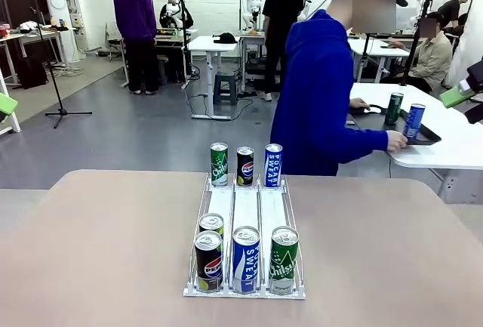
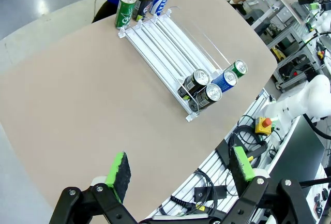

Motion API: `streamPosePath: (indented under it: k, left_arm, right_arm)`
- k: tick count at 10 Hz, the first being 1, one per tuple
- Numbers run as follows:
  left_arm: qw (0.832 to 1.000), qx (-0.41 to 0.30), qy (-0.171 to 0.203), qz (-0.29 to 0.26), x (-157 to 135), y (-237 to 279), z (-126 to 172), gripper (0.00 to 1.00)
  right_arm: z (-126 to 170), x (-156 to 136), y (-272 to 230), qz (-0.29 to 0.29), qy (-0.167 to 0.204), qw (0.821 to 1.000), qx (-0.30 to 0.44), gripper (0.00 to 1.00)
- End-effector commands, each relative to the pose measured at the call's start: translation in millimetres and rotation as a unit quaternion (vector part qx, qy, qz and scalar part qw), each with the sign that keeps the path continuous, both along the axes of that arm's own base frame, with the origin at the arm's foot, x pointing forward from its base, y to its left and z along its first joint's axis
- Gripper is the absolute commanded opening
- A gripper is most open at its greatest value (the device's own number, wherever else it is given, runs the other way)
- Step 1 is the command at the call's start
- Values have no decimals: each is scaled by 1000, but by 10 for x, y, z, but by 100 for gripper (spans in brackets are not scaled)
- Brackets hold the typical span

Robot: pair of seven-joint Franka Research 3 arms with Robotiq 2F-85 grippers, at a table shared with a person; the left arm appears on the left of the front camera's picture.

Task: Retrieve and hand over the desired beverage to the person.
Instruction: Place the picked can on the Handle tray extended by the person.

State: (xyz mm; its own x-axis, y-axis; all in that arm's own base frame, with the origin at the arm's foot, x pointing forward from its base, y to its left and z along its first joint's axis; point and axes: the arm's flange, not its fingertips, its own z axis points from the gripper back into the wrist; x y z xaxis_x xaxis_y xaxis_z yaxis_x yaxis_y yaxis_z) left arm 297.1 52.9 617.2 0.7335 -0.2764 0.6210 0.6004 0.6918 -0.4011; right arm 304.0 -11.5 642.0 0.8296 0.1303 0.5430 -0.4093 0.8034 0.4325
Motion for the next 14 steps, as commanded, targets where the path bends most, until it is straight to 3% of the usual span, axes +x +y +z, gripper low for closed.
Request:
streamPosePath:
  k: [1,14]
  left_arm:
    - [1000,-6,-7,-9,3,11,-15,100]
    - [1000,-6,-7,-9,3,11,-15,100]
  right_arm:
    - [-38,-37,-47,-18,13,1000,14,100]
    - [9,-18,-46,-7,2,1000,5,100]
